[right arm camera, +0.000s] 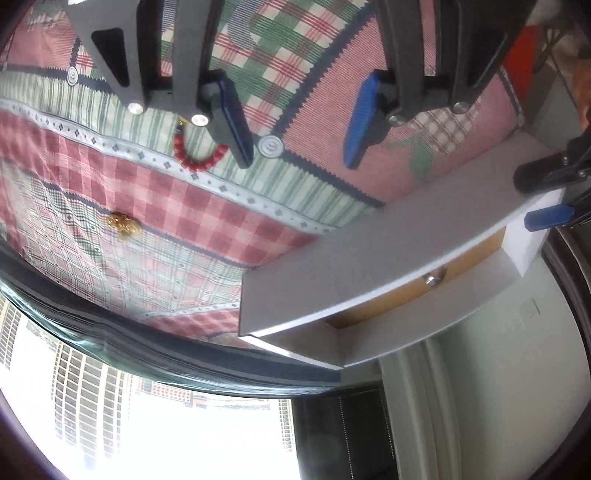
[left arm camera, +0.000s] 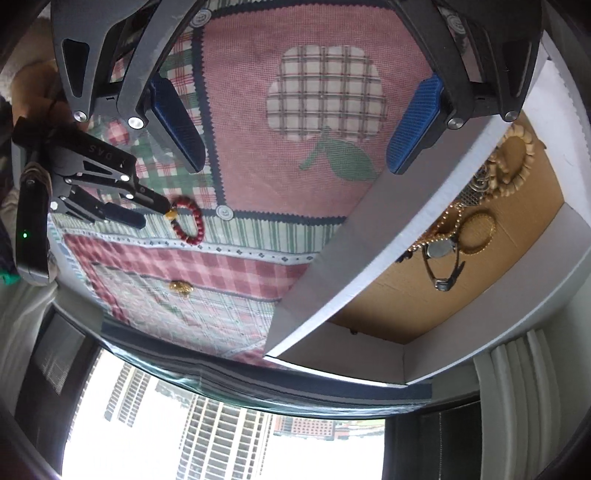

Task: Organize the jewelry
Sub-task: 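Move both open tools back over the red bead bracelet on the quilt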

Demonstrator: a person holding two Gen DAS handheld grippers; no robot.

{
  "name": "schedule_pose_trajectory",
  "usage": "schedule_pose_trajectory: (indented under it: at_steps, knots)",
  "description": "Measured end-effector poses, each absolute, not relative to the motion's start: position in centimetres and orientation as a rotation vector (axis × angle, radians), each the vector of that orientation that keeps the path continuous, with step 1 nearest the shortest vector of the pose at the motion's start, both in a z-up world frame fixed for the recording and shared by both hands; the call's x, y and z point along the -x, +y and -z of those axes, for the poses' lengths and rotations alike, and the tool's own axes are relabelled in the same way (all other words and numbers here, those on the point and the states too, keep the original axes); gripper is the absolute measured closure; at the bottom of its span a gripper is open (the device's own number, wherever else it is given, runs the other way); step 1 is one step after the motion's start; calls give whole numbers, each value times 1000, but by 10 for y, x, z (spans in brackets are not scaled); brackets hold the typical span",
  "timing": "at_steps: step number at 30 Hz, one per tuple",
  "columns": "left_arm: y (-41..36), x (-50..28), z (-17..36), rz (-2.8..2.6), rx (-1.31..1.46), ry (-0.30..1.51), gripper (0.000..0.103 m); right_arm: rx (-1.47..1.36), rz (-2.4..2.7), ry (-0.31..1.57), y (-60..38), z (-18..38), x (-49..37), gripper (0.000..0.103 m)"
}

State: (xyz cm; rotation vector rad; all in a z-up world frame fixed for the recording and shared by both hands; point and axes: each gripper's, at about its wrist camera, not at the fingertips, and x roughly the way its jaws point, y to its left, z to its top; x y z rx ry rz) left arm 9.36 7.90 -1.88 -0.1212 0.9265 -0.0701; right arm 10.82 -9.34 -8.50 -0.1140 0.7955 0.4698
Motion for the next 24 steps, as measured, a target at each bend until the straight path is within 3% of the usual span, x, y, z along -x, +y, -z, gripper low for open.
schedule_pose_trajectory:
  at_steps: [10, 14, 18, 24]
  knots:
    - [-20, -118, 94, 119, -20, 1008, 4, -71, -129, 900, -243, 158, -69, 52]
    - [-30, -118, 109, 99, -74, 1045, 4, -67, -126, 859, -250, 161, -59, 51]
    - [-30, -117, 119, 84, -54, 1061, 3, -48, -136, 838, -245, 165, -61, 41]
    - [-29, -114, 120, 75, -50, 1036, 0, -1, -126, 831, -238, 167, -59, 37]
